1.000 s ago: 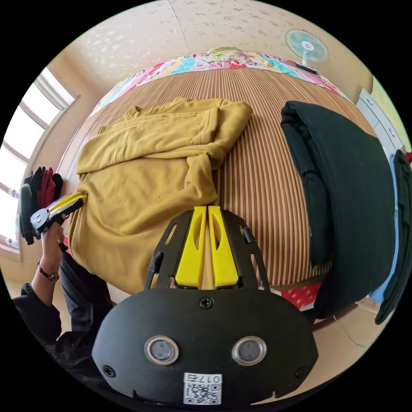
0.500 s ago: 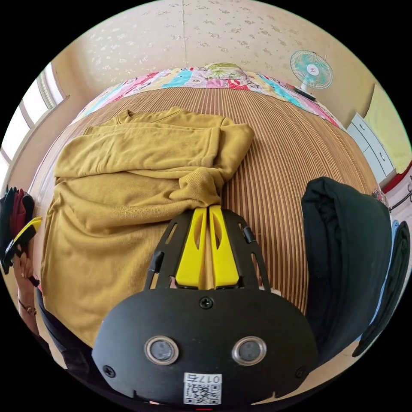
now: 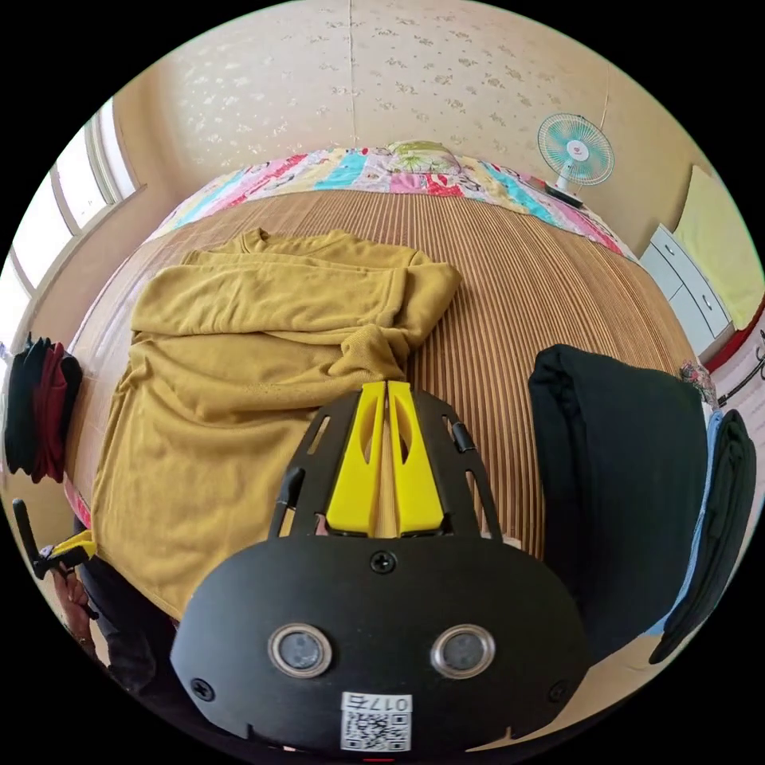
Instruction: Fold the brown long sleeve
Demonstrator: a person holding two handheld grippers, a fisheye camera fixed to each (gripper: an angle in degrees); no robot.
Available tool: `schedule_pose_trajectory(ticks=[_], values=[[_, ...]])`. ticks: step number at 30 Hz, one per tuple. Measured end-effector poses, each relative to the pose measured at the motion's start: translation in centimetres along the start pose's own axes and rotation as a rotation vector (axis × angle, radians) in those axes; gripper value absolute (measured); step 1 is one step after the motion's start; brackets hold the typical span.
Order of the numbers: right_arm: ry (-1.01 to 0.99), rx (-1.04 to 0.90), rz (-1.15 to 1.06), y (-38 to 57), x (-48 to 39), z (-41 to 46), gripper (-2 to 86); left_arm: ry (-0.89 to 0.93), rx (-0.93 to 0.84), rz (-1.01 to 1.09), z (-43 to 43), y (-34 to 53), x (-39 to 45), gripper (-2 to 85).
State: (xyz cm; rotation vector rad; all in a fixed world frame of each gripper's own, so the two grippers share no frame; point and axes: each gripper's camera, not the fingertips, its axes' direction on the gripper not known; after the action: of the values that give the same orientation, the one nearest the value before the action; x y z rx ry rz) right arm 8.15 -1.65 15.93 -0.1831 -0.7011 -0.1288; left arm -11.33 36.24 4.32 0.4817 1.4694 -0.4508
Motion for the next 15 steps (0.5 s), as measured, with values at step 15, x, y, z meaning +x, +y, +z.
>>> schedule_pose_trajectory(ticks=[15], values=[[-0.461, -0.088, 0.375, 21.2, 15.1, -14.6, 9.2, 0.296, -0.013, 0.04, -21.7, -1.4, 2.7, 6.1]])
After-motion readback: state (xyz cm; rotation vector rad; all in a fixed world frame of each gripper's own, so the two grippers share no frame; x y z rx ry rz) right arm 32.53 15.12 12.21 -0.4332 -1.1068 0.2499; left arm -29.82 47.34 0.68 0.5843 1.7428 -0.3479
